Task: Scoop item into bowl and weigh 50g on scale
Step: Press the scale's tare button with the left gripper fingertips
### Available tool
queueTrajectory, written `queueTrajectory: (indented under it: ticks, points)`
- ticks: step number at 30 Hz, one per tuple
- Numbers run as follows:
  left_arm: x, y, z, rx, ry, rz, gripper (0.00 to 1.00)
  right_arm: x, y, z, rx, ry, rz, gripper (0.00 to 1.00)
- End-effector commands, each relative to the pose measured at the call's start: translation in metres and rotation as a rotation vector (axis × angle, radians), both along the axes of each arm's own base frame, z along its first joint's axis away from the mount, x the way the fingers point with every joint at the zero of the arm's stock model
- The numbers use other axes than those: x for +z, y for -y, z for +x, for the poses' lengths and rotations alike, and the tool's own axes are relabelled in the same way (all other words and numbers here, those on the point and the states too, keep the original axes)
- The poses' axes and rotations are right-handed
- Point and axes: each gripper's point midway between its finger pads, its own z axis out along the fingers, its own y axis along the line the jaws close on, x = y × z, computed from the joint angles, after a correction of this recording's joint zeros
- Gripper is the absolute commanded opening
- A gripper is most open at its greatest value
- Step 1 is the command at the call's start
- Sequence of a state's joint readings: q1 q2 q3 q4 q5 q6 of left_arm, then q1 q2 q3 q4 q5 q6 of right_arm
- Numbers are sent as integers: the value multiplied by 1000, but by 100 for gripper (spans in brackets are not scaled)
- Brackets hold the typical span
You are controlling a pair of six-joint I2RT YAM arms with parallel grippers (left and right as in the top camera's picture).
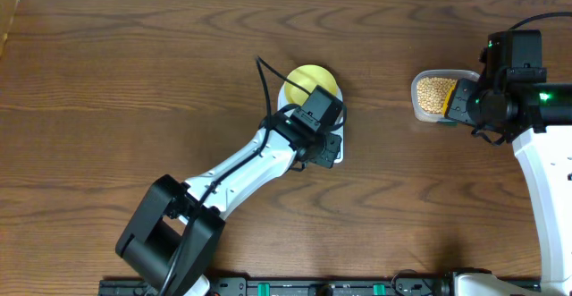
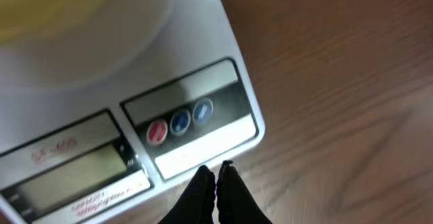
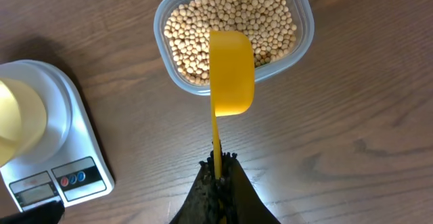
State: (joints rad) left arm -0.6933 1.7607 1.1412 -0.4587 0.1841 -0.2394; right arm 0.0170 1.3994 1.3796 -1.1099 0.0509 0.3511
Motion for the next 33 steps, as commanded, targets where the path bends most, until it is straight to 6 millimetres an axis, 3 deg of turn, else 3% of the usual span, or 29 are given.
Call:
queueTrajectory:
  ticks: [1,13,33]
  points:
    - [-6,-5,11,59,19,44,7,8,5,2,3,22,-24,1]
    - [-20,-20,31,112,99,144,7,7,5,0,41,10,-41,1]
    - [-23,-23,29,114,92,160,7,9,5,2,58,17,-51,1]
